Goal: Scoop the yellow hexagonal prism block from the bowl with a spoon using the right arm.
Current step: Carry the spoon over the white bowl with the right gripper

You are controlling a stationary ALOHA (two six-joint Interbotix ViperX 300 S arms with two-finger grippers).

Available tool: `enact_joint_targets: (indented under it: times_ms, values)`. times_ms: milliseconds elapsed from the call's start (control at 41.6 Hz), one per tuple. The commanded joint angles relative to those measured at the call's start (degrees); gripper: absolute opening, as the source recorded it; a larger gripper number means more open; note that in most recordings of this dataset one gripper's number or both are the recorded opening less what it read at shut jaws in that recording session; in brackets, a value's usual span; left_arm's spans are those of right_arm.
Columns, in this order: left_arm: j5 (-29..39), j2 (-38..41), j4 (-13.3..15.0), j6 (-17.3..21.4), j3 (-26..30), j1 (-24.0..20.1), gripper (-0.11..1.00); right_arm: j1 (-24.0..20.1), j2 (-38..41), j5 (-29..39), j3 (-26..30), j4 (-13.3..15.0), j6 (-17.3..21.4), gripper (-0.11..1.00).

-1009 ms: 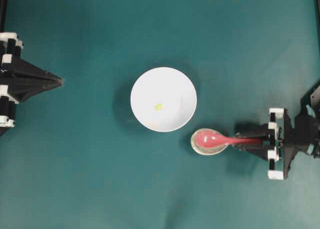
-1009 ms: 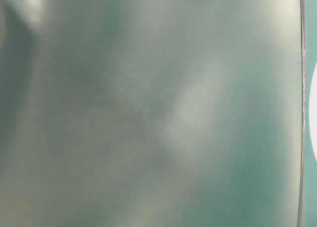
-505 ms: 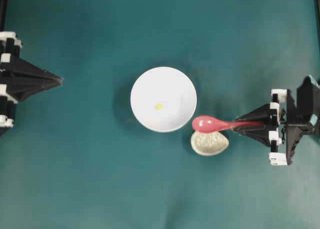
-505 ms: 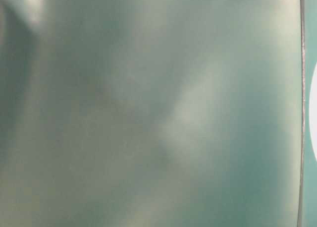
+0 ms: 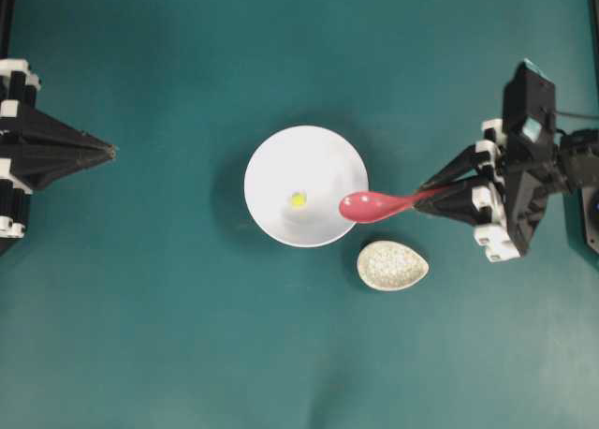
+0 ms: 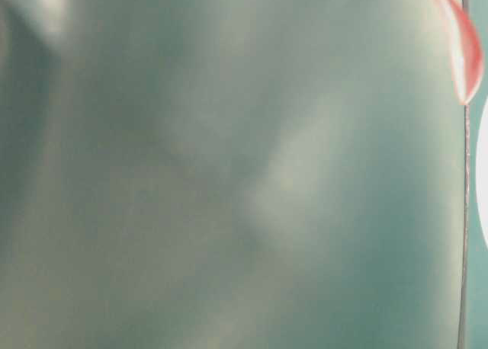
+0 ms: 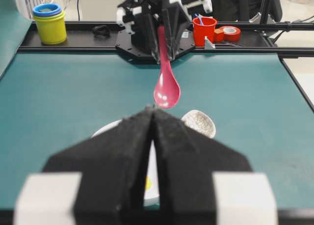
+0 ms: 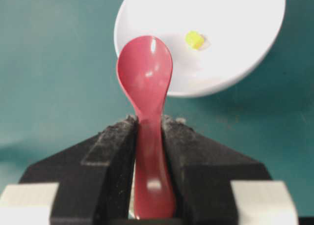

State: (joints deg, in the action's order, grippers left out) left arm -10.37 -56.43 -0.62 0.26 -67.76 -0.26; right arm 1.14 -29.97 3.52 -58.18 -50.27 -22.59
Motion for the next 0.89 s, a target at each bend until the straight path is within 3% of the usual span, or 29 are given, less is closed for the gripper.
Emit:
enact_joint_targets:
  times_ms: [0,240,601,865]
  values:
    - [-0.62,0.35,-0.18,0.09,1.32,-0.09,0.0,3.52,-0.26,4.75,3.43,0.62,-0.09,0.22]
    - [-0.62,0.26,-0.18,0.18,1.32,-0.09,0.0,8.7,0.44,11.51,7.91,3.34,0.18,0.22]
    - [-0.53,0.26,-0.18,0.18,1.32,-0.09,0.0,10.55,6.68,17.05,13.89,6.33,1.14,0.22]
    - [-0.35,0.26,-0.18,0.18,1.23,-0.09,0.0,10.63,11.16,19.78,17.58,11.87,6.24,0.22]
